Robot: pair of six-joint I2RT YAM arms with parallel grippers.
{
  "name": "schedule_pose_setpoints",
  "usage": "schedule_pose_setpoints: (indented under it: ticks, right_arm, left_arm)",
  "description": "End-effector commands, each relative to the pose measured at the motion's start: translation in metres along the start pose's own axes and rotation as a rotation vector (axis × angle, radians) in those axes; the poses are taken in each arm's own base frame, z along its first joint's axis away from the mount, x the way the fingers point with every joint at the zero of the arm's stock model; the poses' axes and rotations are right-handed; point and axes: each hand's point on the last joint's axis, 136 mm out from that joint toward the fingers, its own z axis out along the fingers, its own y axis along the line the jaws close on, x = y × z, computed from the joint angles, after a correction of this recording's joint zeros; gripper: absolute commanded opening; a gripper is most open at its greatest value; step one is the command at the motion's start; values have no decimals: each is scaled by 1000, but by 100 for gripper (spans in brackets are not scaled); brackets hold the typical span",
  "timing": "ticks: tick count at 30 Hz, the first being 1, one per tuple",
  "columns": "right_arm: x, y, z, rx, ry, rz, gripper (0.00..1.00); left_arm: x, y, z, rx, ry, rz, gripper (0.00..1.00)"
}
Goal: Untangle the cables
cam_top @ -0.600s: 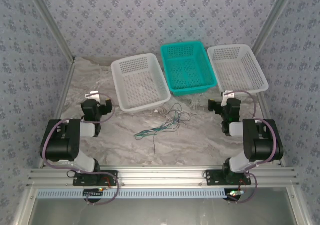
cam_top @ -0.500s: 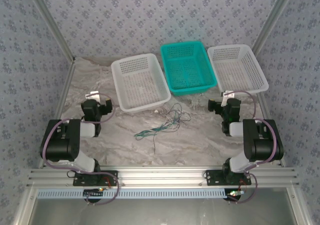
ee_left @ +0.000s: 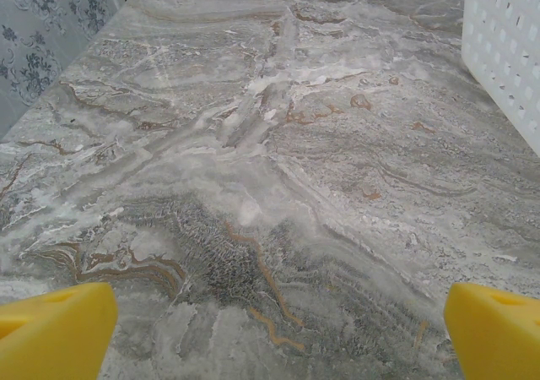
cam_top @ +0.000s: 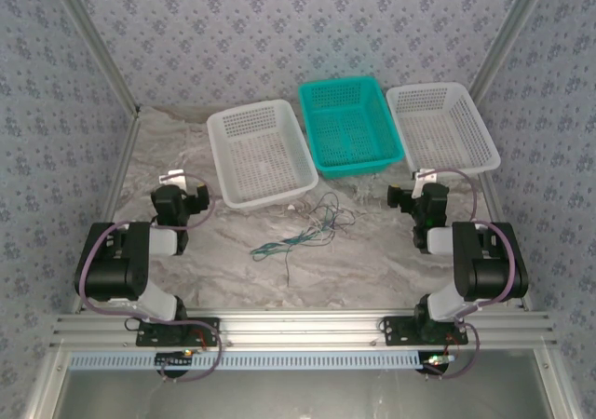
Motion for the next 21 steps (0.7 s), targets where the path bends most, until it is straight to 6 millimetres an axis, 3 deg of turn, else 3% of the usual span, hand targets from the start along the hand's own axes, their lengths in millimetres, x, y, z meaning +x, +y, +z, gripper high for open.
schedule_pose_setpoints:
  ticks: [1,14,17,19,21]
  right_arm:
    - [-11,0,1,-6,-27,-11,100]
    - [-15,-2,-2,3,-38,-7,100]
    - [-40,-11,-20,103,7,2,100]
    - [-65,-15,-44,136,35,128,100]
    - [-77,-8,-67,109,71,249,100]
  left_arm:
    - [-19,1,2,-3,-52,-8,99]
    - [-18,1,2,11,-50,-15,99]
    - [-21,4,-1,-7,-65,-23,99]
    - [-28,16,-13,-67,-98,-53,100]
    - [-35,28,-29,-123,-107,-87,100]
